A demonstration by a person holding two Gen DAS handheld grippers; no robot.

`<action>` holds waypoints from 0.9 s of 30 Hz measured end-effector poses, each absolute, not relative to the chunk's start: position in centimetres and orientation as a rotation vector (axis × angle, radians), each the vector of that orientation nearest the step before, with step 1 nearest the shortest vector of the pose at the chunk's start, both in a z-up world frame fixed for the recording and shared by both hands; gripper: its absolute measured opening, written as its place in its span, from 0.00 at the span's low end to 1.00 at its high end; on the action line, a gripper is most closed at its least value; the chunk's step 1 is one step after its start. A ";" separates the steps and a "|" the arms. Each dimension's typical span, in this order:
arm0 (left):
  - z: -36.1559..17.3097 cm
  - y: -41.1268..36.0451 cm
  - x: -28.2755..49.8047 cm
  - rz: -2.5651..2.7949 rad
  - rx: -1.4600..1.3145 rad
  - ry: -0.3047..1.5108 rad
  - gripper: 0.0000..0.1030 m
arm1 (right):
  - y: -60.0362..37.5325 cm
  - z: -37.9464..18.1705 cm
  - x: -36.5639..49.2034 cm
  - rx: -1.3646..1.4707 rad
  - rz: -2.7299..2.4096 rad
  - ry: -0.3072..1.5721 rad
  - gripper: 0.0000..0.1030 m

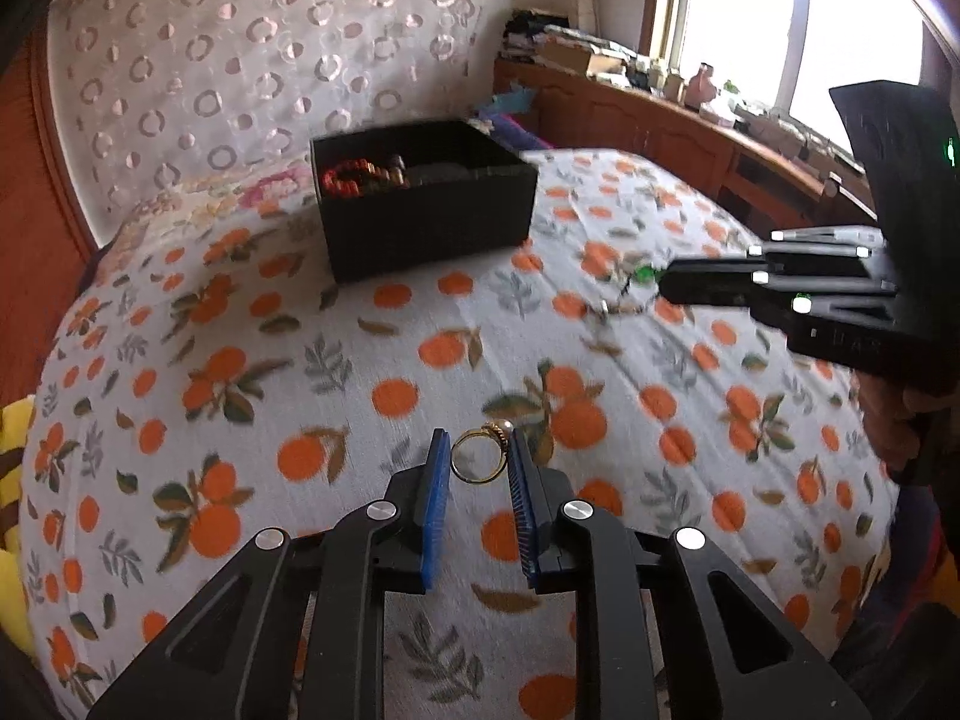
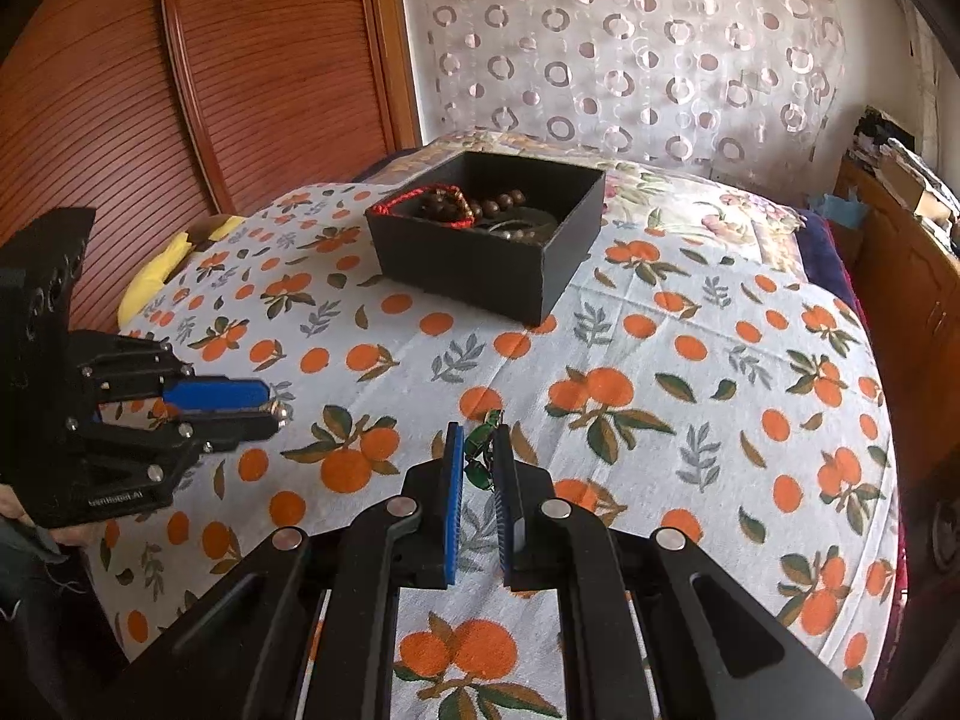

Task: Organize jewelry
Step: 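Lower the ring into the box with the left tool while the right tool drops the pendant in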

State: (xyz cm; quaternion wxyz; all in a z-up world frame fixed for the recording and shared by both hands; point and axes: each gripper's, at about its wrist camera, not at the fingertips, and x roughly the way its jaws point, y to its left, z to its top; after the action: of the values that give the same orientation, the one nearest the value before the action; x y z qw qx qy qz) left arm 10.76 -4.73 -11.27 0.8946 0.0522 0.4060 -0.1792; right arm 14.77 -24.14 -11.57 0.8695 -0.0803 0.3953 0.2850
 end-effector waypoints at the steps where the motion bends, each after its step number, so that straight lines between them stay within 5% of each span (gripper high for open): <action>1: -10.8 -4.7 11.0 -0.369 0.102 0.828 0.18 | -24.2 -11.3 14.9 -0.167 0.596 0.823 0.11; 27: -5.0 -3.6 22.3 -0.258 0.049 0.675 0.18 | -21.4 -3.2 24.1 -0.167 0.639 0.616 0.11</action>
State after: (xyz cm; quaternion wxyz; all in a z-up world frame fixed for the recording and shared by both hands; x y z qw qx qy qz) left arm 22.35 -3.57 -5.04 0.9350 0.0241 0.3304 -0.1263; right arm 24.12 -21.44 -3.23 0.8998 -0.0809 0.2975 0.3089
